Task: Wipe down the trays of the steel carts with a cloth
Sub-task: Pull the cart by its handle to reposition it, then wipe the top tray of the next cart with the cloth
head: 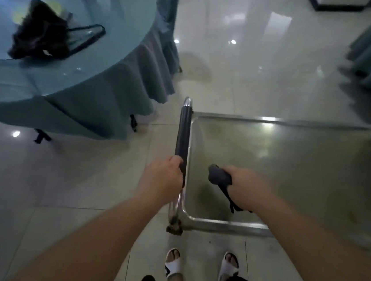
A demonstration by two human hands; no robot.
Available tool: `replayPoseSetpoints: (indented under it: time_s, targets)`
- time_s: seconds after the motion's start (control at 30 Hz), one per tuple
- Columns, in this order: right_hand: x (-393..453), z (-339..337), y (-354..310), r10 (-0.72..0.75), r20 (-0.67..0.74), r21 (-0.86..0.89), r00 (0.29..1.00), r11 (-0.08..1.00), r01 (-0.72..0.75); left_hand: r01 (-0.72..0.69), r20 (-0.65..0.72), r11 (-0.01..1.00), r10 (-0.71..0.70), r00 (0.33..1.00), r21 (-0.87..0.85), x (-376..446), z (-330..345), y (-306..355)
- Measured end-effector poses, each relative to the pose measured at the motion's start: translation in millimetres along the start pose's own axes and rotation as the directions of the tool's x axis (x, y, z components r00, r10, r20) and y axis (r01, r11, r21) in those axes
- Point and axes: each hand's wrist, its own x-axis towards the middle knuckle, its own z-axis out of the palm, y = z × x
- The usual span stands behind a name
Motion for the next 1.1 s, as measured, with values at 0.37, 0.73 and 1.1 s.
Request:
replayPoseSetpoints:
  time_s: [0.37, 0.73, 1.1]
  targets:
    - [36.9, 112.3, -21.0, -0.091, -0.166, 0.073, 0.982, 0.992, 0.104, -0.212, -0.128, 0.977, 0.209, 0.969, -0.005, 89.0, 28.7, -2.0]
    - [24.0, 218.2, -23.0, -0.121, 0.099, 0.172, 0.988, 0.980, 0.103, -0.110, -0.102, 0.990, 0.119, 0.988, 0.083, 111.1, 74.0, -5.4]
    - [193.8, 152.5, -29.1, -0.160, -0.109, -0.118, 0.981, 0.982, 0.147, -0.097, -0.048, 0.971, 0.110, 0.993, 0.220, 105.3, 75.4, 0.6]
